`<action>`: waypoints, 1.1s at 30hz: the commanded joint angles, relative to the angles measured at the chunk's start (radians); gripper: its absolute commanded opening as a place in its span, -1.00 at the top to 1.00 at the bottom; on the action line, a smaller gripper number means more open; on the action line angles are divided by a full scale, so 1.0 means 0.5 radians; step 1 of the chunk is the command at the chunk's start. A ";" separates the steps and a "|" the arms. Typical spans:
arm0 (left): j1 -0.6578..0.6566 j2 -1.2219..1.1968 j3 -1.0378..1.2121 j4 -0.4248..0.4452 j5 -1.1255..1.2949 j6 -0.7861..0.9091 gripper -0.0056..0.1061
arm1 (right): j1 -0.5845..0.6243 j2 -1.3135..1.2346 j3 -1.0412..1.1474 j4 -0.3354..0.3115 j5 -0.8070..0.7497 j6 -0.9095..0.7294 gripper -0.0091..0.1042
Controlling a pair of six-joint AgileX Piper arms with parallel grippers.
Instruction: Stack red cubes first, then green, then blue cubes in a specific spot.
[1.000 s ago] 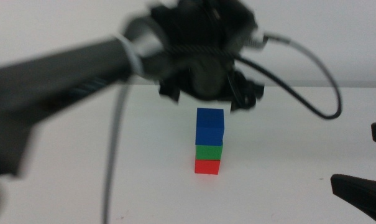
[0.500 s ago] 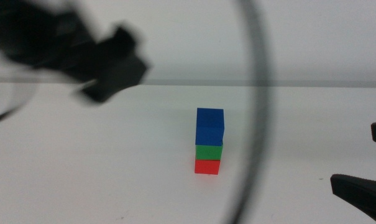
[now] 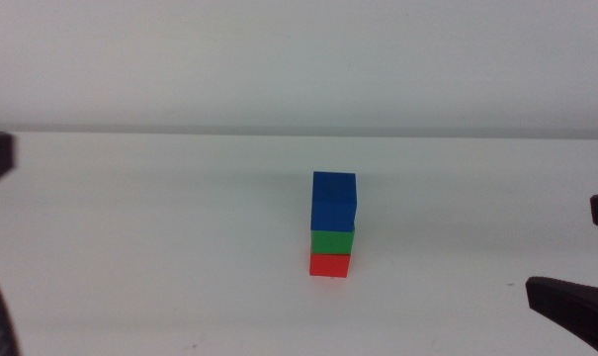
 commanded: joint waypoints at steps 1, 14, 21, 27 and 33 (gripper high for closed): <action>0.258 -0.113 0.130 -0.159 -0.191 0.153 -0.78 | 0.003 -0.014 0.012 -0.014 -0.016 -0.002 -0.66; 0.616 -0.248 0.217 -0.412 -0.384 0.294 -0.78 | 0.003 -0.014 0.012 -0.014 -0.016 -0.002 -0.66; 0.616 -0.248 0.217 -0.412 -0.425 0.294 -0.78 | 0.003 -0.014 0.012 -0.014 -0.016 -0.002 -0.66; 0.616 -0.275 0.280 -0.416 -0.472 0.294 -0.78 | 0.003 -0.014 0.014 0.012 -0.016 -0.002 -0.66; 0.616 -0.537 0.762 -0.409 -0.988 0.294 -0.78 | -0.034 -0.145 0.397 0.115 -0.484 -0.002 -0.66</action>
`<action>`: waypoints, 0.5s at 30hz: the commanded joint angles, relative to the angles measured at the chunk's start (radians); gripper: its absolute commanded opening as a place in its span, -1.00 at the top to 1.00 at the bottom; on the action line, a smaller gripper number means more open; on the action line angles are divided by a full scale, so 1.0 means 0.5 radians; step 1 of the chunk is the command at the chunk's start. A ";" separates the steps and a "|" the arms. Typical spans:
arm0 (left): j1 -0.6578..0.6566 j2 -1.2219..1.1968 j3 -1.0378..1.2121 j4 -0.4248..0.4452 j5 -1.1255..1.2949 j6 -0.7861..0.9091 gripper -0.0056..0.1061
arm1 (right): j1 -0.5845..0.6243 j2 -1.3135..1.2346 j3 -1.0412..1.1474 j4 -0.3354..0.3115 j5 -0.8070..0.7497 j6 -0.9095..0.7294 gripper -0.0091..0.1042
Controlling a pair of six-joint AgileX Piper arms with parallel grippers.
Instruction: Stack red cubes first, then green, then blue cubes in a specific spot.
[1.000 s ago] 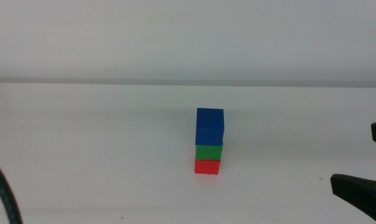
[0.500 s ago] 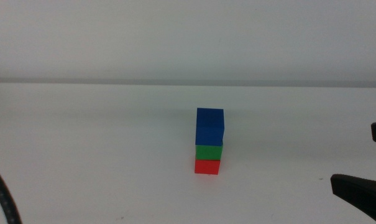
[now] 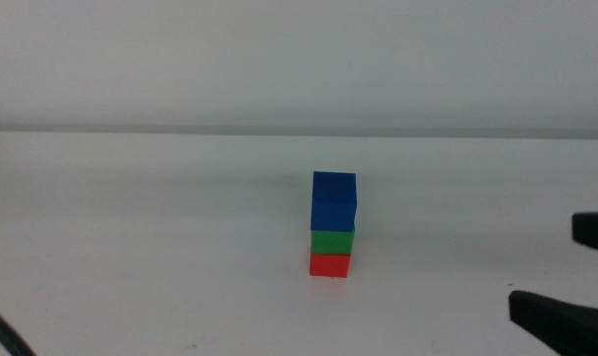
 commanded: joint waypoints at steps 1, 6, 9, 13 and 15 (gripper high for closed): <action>0.004 -0.134 0.263 0.010 -0.247 0.001 -0.78 | -0.073 -0.072 0.253 0.015 -0.333 -0.002 -0.66; 0.004 -0.396 0.741 0.118 -0.396 0.001 -0.78 | -0.503 -0.239 0.763 0.181 -0.798 -0.002 -0.66; 0.004 -0.543 0.951 0.079 -0.401 0.001 -0.78 | -0.796 -0.377 0.962 -0.042 -0.817 -0.002 -0.66; 0.004 -0.684 1.151 0.042 -0.425 0.001 -0.78 | -1.051 -0.651 1.133 -0.368 -0.818 -0.002 -0.66; 0.004 -0.749 1.206 0.042 -0.425 0.001 -0.78 | -1.116 -0.802 1.196 -0.371 -0.822 -0.002 -0.66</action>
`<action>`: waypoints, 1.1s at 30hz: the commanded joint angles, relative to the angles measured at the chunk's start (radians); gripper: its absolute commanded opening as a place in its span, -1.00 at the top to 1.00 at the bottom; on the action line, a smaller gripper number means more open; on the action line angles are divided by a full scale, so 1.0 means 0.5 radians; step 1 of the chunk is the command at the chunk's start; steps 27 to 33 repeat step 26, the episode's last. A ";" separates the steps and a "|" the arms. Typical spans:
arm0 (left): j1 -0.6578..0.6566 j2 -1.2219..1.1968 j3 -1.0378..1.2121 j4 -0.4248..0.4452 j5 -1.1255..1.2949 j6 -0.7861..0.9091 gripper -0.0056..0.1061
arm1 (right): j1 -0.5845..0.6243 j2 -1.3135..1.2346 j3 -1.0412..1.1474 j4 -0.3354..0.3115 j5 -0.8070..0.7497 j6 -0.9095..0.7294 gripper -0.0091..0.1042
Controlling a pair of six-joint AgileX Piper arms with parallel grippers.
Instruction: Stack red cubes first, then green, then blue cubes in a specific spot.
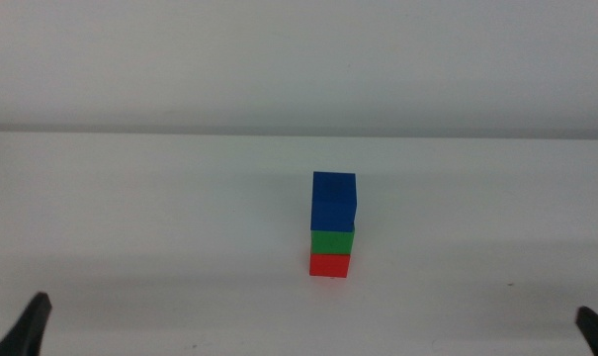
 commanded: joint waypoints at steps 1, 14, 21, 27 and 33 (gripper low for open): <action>0.004 -0.096 0.063 -0.029 -0.050 -0.003 -0.78 | -0.079 -0.177 0.078 -0.072 -0.049 -0.007 -0.66; 0.020 -0.096 0.207 -0.037 -0.250 -0.003 -0.78 | -0.096 -0.572 0.214 -0.081 -0.060 -0.007 -0.66; 0.020 -0.096 0.207 0.018 -0.250 -0.003 -0.78 | -0.096 -0.572 0.214 -0.051 -0.064 -0.007 -0.66; 0.020 -0.096 0.207 0.018 -0.250 -0.003 -0.78 | -0.096 -0.572 0.214 -0.034 -0.064 -0.007 -0.66; 0.020 -0.096 0.207 0.018 -0.250 -0.003 -0.78 | -0.096 -0.572 0.214 -0.034 -0.064 -0.007 -0.66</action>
